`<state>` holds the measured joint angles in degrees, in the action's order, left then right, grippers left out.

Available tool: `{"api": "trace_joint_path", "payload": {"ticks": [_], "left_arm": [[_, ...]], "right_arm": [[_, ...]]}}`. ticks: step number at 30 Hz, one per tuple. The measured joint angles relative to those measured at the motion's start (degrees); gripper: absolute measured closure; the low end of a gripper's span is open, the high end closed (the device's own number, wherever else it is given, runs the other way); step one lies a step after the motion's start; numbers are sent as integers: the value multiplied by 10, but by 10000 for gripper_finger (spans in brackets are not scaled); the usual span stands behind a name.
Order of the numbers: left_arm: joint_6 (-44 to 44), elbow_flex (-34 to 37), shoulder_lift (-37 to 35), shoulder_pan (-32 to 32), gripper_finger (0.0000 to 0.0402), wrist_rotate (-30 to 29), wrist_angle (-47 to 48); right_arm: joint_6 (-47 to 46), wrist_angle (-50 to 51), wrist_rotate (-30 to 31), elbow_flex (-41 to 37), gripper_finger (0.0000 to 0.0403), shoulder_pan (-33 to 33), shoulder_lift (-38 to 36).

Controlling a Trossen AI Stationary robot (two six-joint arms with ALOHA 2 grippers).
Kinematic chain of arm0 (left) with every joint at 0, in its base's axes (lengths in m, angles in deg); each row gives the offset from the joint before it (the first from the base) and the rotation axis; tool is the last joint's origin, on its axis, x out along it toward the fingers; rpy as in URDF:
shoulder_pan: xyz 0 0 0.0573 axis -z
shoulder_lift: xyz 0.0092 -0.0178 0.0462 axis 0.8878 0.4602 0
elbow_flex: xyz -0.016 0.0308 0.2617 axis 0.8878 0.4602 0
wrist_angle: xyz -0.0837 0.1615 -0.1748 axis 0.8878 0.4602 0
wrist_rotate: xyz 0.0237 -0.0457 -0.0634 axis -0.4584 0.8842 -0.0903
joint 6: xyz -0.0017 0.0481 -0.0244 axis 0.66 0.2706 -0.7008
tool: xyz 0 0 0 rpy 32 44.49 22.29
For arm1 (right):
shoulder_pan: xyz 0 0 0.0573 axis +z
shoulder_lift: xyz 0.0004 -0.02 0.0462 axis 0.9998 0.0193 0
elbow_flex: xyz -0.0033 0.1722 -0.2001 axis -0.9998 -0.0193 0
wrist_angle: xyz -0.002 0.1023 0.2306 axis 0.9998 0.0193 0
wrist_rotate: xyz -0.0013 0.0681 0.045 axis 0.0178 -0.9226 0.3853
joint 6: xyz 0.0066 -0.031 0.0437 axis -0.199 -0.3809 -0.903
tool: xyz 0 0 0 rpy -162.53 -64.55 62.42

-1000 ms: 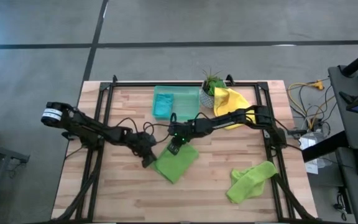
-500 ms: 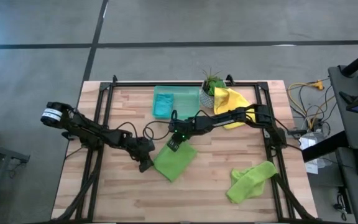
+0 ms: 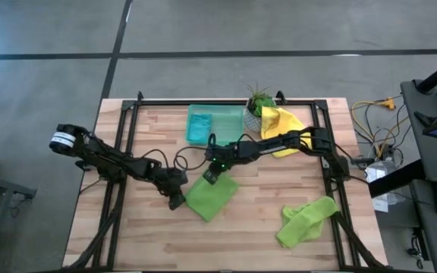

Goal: Fold microfiber towels
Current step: Fold the green microfiber towel

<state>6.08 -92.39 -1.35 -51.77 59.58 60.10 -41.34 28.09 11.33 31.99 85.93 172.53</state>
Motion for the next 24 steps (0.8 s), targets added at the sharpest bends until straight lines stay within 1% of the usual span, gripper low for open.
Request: {"api": "trace_joint_path", "payload": {"ticks": [7,10,13,19,22,24], "left_arm": [[0,0,-5,0,401,8,10],[5,1,-5,0,389,15,11],[13,1,-7,0,358,18,10],[15,1,-21,0,268,22,16],[15,2,-39,-1,232,21,37],[14,2,-53,-2,216,22,62]], "right_arm": [[0,0,0,1,376,-1,0],[1,0,0,1,376,-1,0],[0,0,0,1,376,-2,0],[1,0,1,1,376,-4,-11],[2,-6,15,2,376,-6,-26],[3,-8,23,2,376,-8,-36]]}}
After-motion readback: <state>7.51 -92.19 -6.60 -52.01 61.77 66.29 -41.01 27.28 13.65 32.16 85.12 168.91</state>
